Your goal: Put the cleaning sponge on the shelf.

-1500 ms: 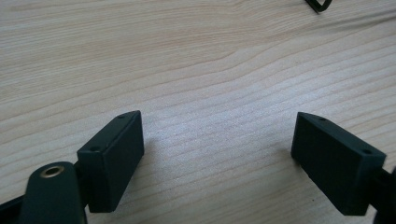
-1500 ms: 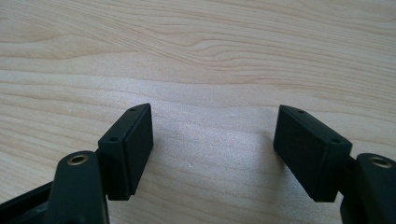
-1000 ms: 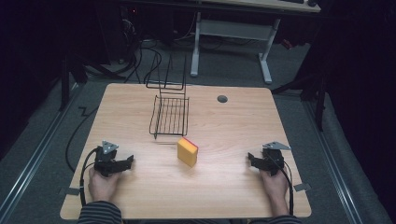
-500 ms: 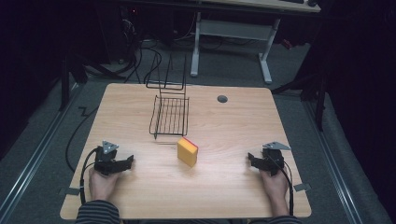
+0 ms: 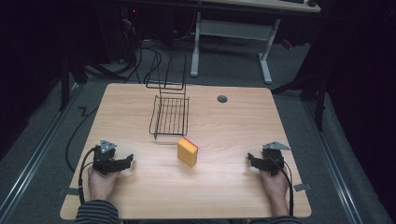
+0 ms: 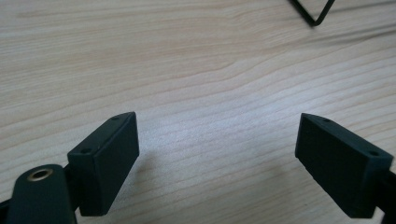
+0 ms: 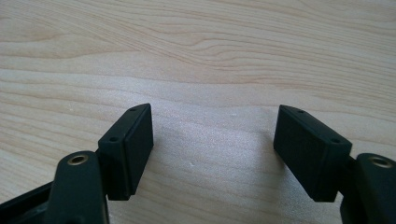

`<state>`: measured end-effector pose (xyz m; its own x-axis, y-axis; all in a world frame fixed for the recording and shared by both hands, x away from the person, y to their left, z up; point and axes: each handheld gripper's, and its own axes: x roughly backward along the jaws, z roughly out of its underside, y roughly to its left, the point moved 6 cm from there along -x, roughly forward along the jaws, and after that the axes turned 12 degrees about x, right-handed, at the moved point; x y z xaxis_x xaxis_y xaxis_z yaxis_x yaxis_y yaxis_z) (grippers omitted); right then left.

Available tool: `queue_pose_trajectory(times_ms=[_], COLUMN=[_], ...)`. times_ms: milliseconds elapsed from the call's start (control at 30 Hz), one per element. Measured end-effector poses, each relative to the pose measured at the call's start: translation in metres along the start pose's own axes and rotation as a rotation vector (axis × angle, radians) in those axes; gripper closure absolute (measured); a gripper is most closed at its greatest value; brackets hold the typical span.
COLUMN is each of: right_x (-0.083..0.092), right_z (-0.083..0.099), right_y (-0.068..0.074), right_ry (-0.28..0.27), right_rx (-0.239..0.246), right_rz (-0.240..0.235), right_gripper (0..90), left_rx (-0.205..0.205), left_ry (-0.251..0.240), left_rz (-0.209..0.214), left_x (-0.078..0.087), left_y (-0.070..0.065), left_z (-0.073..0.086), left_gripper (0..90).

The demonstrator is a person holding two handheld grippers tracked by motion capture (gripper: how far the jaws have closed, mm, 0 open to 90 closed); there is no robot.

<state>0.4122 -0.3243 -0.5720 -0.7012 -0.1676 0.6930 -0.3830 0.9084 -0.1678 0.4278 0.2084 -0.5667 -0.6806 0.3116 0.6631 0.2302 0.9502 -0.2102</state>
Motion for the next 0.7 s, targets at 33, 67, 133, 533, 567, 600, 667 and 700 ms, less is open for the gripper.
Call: queue_pose_trajectory(times_ms=[33, 67, 133, 533, 567, 600, 667, 700], right_x=[0.000, 0.000, 0.000, 0.000, 0.000, 0.000, 0.000, 0.000], right_z=[0.000, 0.000, 0.000, 0.000, 0.000, 0.000, 0.000, 0.000], right_y=[0.000, 0.000, 0.000, 0.001, 0.001, 0.001, 0.001, 0.001], right_ry=[0.000, 0.000, 0.000, 0.000, 0.000, 0.000, -0.001, 0.001], right_rx=[0.002, 0.002, 0.004, 0.007, 0.005, 0.005, 0.007, 0.005], right_rz=[-0.001, -0.001, -0.003, -0.005, -0.006, -0.006, -0.006, -0.006], right_gripper=[28.9, 28.9, 28.8, 28.8, 28.8, 28.8, 28.8, 28.8], left_rx=[0.000, 0.000, -0.013, -0.027, -0.023, -0.026, -0.032, -0.035], left_ry=[-0.013, -0.013, -0.031, -0.064, -0.068, -0.071, -0.070, -0.070], left_rz=[0.012, 0.012, 0.020, 0.079, 0.088, 0.101, 0.102, 0.107], left_x=[0.005, 0.005, 0.012, 0.036, 0.037, 0.039, 0.040, 0.041], left_y=[-0.003, -0.003, -0.007, -0.021, -0.023, -0.026, -0.027, -0.029], left_z=[-0.003, -0.003, -0.007, -0.015, -0.015, -0.015, -0.015, -0.015], left_gripper=[14.3, 14.3, 14.3, 11.8, 11.4, 10.9, 10.5, 10.3])
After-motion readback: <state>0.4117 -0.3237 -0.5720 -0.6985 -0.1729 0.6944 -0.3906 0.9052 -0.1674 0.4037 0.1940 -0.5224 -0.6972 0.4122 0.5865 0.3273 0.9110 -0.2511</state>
